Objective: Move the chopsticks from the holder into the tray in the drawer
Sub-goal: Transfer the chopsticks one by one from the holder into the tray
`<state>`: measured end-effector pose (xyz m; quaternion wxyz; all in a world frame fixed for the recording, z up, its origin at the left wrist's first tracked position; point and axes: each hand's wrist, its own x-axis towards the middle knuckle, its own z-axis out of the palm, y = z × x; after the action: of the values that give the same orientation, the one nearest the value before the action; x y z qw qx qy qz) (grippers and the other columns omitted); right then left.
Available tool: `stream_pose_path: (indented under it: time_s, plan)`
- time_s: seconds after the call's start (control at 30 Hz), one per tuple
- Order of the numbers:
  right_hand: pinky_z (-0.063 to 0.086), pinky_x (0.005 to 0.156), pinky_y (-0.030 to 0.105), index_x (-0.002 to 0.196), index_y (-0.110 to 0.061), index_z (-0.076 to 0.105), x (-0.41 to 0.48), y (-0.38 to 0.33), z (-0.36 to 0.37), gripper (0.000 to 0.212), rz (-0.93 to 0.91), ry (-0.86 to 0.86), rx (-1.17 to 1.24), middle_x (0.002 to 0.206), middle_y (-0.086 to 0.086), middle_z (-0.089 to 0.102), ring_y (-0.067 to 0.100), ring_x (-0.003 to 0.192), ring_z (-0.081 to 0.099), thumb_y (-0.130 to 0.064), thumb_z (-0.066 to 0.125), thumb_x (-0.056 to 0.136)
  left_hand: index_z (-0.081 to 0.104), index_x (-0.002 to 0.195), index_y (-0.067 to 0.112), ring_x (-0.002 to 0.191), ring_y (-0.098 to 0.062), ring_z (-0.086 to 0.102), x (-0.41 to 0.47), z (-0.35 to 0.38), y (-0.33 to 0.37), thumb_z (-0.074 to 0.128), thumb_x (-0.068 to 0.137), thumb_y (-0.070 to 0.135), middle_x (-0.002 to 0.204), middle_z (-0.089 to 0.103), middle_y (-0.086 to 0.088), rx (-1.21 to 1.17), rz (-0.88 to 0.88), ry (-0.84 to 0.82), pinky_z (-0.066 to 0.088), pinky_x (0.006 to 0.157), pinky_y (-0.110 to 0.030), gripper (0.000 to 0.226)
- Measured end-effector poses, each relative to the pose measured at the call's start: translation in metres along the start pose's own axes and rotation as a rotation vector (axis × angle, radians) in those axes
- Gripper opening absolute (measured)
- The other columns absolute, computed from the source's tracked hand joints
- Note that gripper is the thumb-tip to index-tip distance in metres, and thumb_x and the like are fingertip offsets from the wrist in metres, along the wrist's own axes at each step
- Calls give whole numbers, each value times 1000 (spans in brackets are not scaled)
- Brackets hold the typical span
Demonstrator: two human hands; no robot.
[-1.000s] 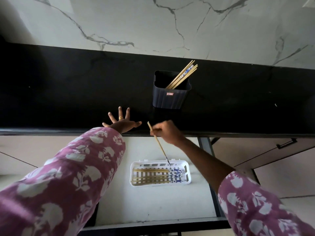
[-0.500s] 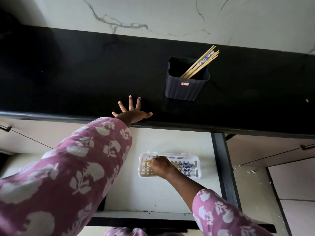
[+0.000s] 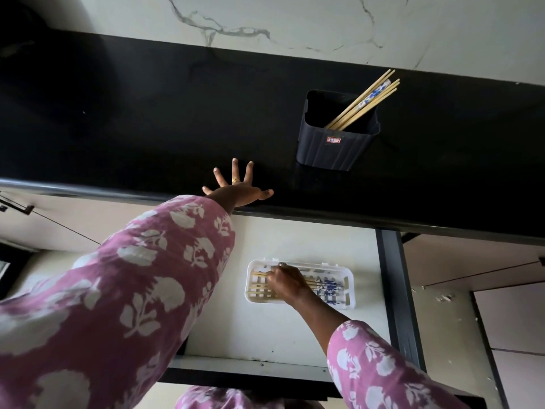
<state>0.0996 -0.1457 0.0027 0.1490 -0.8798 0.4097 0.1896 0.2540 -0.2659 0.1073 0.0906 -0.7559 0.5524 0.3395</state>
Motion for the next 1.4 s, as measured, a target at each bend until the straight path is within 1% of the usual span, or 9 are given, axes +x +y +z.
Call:
stream_pose_path:
  time_s: [0.13, 0.27, 0.4, 0.7, 0.87, 1.0, 1.13, 1.27, 1.4]
  plan:
    - [49, 87, 35, 102, -2, 64, -3, 13, -11, 20, 132, 202, 116, 105, 19, 65, 29, 99, 60, -7, 46, 93, -14, 145, 45, 140, -40, -26, 0, 0, -2, 38, 79, 79, 154, -29, 9, 3, 6, 4, -3, 106, -70, 91]
    - [43, 40, 16, 55, -12, 64, -8, 28, -22, 15, 97, 463, 137, 49, 0, 61, 20, 49, 60, 2, 69, 51, -7, 147, 44, 141, -41, -22, -2, 1, -2, 34, 79, 79, 157, -20, 9, 2, 2, 11, -4, 107, -69, 87]
    - [46, 45, 20, 62, -11, 67, -14, 43, -50, 23, 50, 717, 102, 56, 2, 64, 22, 53, 61, 1, 47, 63, 0, 148, 43, 142, -42, -18, -7, 1, -2, 29, 80, 80, 160, -9, 7, -9, 3, 6, -4, 107, -69, 83]
    - [49, 67, 27, 72, -10, 70, -26, 111, -156, 20, 161, 1367, 58, 66, 4, 70, 24, 61, 66, -1, 56, 83, -6, 147, 45, 141, -40, -22, -6, 5, -4, 33, 79, 80, 158, -18, 10, -27, 21, 32, -5, 108, -69, 86]
    - [53, 64, 30, 81, -4, 72, -24, 148, -208, 9, 437, 1307, 186, 77, 14, 72, 31, 72, 68, -3, 63, 80, -7, 147, 44, 141, -40, -23, -4, 4, -3, 34, 80, 79, 157, -20, 9, -26, 25, 25, -5, 107, -69, 86]
    - [45, 76, 26, 108, 1, 66, -19, 166, -241, 26, 746, 1154, 538, 109, 18, 68, 29, 103, 63, -17, 59, 92, -7, 147, 45, 141, -40, -23, -1, 4, -2, 35, 79, 79, 157, -20, 10, -23, 13, 19, -4, 107, -69, 87]
    - [39, 71, 22, 108, 3, 66, 0, 193, -253, 37, 882, 1066, 828, 111, 18, 69, 29, 104, 64, -28, 62, 90, -9, 146, 46, 141, -40, -24, 1, 3, -2, 36, 79, 79, 156, -22, 11, -23, 7, 3, -4, 107, -70, 88]
    - [49, 94, 31, 125, 4, 53, 16, 210, -259, 54, 943, 1021, 1207, 129, 18, 59, 28, 117, 58, -29, 69, 84, -13, 145, 47, 140, -39, -25, 4, 2, -2, 38, 78, 80, 154, -28, 13, -19, 1, -10, -3, 106, -70, 90]
    - [49, 82, 26, 114, 0, 64, 26, 216, -259, 39, 886, 997, 1370, 113, 12, 67, 16, 89, 58, -22, 71, 83, -14, 144, 48, 140, -39, -26, 5, 1, -2, 39, 78, 79, 153, -30, 13, -23, -4, -17, -3, 106, -70, 91]
